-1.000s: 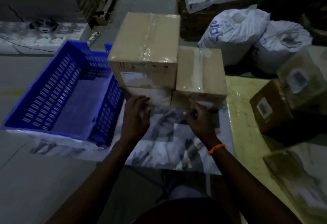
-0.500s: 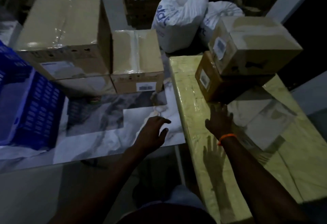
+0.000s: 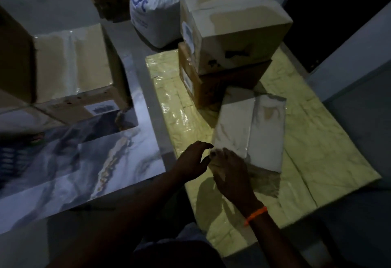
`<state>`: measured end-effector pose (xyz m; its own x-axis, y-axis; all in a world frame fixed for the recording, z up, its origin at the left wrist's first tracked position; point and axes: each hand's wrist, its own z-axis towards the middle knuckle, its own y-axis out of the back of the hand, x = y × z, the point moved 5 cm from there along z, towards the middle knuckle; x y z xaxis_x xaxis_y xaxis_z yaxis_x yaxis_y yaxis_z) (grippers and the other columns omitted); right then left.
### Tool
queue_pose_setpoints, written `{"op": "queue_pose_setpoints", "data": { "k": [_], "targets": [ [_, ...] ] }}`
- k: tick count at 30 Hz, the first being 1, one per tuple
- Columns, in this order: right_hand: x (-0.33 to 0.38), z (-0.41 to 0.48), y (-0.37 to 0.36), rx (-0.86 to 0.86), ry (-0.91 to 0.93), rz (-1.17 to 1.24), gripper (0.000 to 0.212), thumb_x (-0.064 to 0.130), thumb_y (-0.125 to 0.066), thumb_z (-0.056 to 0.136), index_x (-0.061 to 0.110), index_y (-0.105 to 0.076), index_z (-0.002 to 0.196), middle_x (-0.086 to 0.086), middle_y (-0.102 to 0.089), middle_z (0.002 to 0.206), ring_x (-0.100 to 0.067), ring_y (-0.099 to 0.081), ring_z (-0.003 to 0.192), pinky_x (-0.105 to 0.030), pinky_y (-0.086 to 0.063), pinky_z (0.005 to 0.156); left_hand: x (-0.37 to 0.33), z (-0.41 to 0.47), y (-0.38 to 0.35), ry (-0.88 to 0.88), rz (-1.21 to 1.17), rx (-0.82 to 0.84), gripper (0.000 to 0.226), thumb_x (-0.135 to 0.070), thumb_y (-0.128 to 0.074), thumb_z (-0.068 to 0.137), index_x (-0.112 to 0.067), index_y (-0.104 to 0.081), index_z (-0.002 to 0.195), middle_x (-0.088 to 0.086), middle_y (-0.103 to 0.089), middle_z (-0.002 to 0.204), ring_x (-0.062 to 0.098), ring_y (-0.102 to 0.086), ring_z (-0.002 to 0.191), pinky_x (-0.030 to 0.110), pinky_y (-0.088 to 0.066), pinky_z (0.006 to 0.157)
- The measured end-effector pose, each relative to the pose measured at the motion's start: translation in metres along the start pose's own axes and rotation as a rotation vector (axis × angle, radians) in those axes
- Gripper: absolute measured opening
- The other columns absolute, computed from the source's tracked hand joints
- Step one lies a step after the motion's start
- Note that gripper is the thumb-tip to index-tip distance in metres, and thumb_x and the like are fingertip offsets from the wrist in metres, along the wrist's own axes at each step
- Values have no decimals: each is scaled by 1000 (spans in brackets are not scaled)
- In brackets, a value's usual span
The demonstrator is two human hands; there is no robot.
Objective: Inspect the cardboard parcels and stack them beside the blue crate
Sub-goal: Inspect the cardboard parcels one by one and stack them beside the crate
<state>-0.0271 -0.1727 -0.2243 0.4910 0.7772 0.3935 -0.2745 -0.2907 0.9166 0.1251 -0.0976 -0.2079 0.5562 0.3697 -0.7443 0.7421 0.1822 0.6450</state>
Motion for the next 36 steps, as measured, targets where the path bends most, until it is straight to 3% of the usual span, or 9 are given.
{"op": "queue_pose_setpoints", "data": {
  "k": [4,9,13,16,20,24,29,33,36],
  "targets": [
    [-90,-5,47,-288,-468,144,64,40,-57,94,7,-49,149,-22,-46,151,-40,-44,137,-52,-40,113,-29,16,-22,33,-107,-36,47,-13,-63,89,8,-56,131,28,-59,126,28,-52,115,30,-43,95],
    [-154,-24,43,-145,-906,803,64,43,-81,85,27,-55,141,-4,-65,135,-27,-62,123,-50,-50,108,-11,36,-32,407,-245,87,95,-58,-69,85,-9,-33,157,5,-58,143,30,-59,126,36,-48,102],
    [-130,-57,50,-166,-906,825,68,64,-79,74,36,-60,134,7,-69,127,-18,-65,117,-48,-54,105,5,24,-23,478,-341,140,70,-43,-69,94,-15,-43,153,6,-72,119,26,-67,114,34,-51,98],
    [-85,-84,60,-210,-848,861,56,48,-80,85,38,-59,136,10,-68,128,-12,-65,117,-41,-53,104,0,-10,-3,394,-409,115,38,-35,-71,94,-23,-66,130,-13,-76,83,6,-74,79,17,-56,72],
    [-18,-112,69,-215,-776,937,49,33,-79,88,35,-63,134,14,-72,123,-3,-67,113,-37,-54,103,-3,-73,33,373,-715,7,34,-20,-74,92,-22,-70,126,-5,-78,102,15,-75,96,22,-59,76],
    [48,-126,90,-209,-679,917,48,31,-81,86,39,-64,131,21,-72,123,-2,-66,117,-34,-51,103,4,-154,87,376,-765,-78,48,-19,-78,87,-22,-65,133,-9,-76,110,1,-73,95,16,-56,72],
    [149,-110,70,-41,-468,913,53,32,-82,84,40,-63,133,25,-72,120,2,-67,113,-21,-54,92,52,-270,146,367,-802,-334,46,-8,-73,88,-27,-64,129,-9,-77,81,-2,-69,72,14,-52,63],
    [217,-83,18,129,-308,870,54,30,-81,88,33,-62,139,19,-73,123,-4,-68,116,-29,-56,95,109,-353,162,441,-859,-522,49,-18,-71,90,-23,-63,138,-4,-73,123,15,-70,113,38,-57,94],
    [253,-64,-15,271,-212,836,54,31,-80,89,29,-61,140,18,-72,124,-2,-67,116,-30,-55,100,136,-397,164,489,-894,-632,45,-18,-70,92,-22,-64,137,-4,-73,123,18,-70,114,38,-58,94]
  ]
}}
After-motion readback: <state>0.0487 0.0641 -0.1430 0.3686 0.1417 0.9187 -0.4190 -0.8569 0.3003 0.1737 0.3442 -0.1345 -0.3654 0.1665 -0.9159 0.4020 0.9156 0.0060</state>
